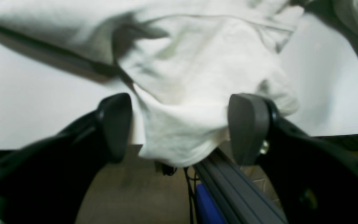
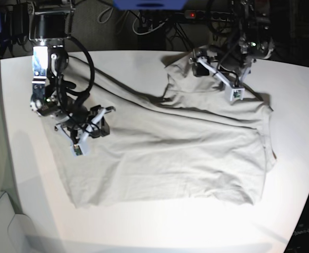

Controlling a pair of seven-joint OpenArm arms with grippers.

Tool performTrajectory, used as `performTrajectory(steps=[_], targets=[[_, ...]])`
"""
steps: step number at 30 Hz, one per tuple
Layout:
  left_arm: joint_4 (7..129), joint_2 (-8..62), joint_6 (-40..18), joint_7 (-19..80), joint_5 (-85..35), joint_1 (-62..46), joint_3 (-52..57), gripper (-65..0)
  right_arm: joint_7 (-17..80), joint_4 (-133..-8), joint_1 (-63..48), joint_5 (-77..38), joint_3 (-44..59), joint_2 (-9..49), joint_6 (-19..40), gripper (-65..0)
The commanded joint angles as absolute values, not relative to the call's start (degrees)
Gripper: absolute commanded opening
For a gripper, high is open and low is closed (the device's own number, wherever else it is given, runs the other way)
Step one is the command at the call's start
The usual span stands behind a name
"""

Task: Layout the t-shirt on the table in an organized manner, then fold the t-shirt properly
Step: 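Grasp the collar edge with the left gripper and lift it, then pull the collar edge away from the right gripper with the left gripper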

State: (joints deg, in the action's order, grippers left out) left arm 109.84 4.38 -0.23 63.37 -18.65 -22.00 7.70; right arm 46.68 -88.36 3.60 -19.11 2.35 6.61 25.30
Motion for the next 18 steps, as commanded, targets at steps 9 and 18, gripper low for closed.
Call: performTrajectory(steps=[9,18], targets=[[105.0,4.4,0.1,62.6,-19.1,-20.6,7.7,-18.3,45.5,-89.3,4.5,-19.9,2.5,6.8,26.1,-46.0],[105.1,4.9,0.6,62.8,-18.7,-20.6,8.1,-60.4,45.5,-89.3,4.5,-19.9,2.5,6.8,26.1,-46.0]])
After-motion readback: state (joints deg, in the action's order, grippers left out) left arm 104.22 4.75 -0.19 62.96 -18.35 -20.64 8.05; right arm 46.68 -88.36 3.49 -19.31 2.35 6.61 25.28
